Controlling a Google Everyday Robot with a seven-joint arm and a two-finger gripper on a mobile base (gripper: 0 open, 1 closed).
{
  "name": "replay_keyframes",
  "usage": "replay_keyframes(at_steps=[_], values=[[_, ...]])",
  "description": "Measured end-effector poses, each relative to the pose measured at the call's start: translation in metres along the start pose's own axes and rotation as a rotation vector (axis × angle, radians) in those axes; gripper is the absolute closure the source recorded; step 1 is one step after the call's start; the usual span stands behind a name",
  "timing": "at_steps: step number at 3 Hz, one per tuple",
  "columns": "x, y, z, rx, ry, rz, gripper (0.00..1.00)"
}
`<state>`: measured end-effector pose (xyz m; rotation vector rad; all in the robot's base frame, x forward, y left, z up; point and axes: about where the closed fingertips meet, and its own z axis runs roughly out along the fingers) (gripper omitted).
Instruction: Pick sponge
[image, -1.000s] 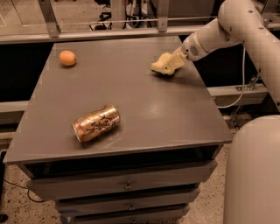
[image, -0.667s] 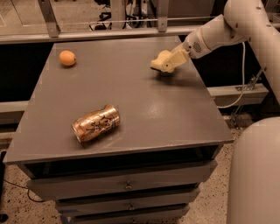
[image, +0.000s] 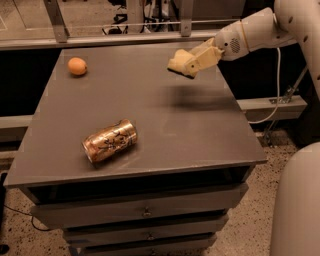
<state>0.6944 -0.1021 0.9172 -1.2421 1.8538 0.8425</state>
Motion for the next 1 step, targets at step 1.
replay_keyframes(at_steps=[1], values=[[-0.0010,0.0010,0.0045,-0.009,-0.002,0.002,1.00]])
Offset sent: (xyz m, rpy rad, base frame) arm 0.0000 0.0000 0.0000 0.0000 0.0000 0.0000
